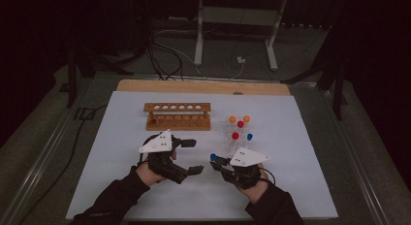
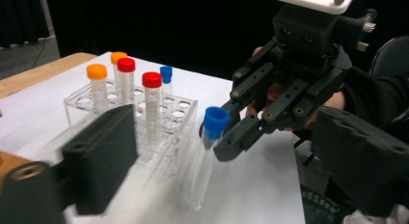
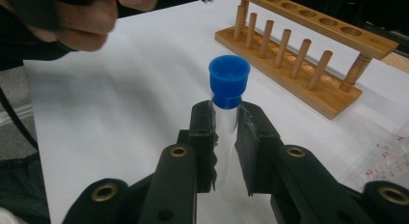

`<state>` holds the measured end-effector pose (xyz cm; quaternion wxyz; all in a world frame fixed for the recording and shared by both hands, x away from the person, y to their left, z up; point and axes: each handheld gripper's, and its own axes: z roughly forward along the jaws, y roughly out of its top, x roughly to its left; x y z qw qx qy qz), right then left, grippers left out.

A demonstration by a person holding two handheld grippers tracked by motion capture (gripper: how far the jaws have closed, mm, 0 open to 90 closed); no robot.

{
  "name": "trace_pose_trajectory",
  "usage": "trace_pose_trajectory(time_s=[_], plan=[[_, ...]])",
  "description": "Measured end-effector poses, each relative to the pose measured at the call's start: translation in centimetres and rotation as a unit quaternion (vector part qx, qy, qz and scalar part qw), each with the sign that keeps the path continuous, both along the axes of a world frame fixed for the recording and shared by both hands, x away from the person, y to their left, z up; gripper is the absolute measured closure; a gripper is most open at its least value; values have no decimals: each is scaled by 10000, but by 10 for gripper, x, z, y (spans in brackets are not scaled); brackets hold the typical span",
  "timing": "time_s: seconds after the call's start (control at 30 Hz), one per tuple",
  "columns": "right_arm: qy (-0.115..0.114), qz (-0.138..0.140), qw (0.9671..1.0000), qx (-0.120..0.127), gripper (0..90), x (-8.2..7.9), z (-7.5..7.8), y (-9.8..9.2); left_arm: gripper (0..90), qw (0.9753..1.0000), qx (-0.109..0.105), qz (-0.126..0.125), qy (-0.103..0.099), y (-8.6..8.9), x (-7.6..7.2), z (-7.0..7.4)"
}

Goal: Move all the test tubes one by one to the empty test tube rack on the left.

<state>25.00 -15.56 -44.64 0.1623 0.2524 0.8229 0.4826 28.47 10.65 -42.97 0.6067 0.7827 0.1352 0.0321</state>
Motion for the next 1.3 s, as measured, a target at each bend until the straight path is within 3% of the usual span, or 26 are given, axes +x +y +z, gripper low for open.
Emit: trace_pose_trajectory(time_s=[0.2, 0.53, 0.97, 1.3], plan=[[3, 50, 10000, 1, 767, -1, 1, 2, 219, 9999, 77, -101, -63, -13, 3, -3], [27, 78, 10000, 2, 767, -1, 0, 3, 496, 9997, 136, -93, -178, -22, 7, -7], [20, 79, 10000, 30, 767, -1, 2, 2, 739, 9988, 385, -192, -248, -34, 8, -10], [52, 27, 9999, 117, 760, 0, 2, 0, 770, 9983, 434, -162, -344, -35, 10, -8]])
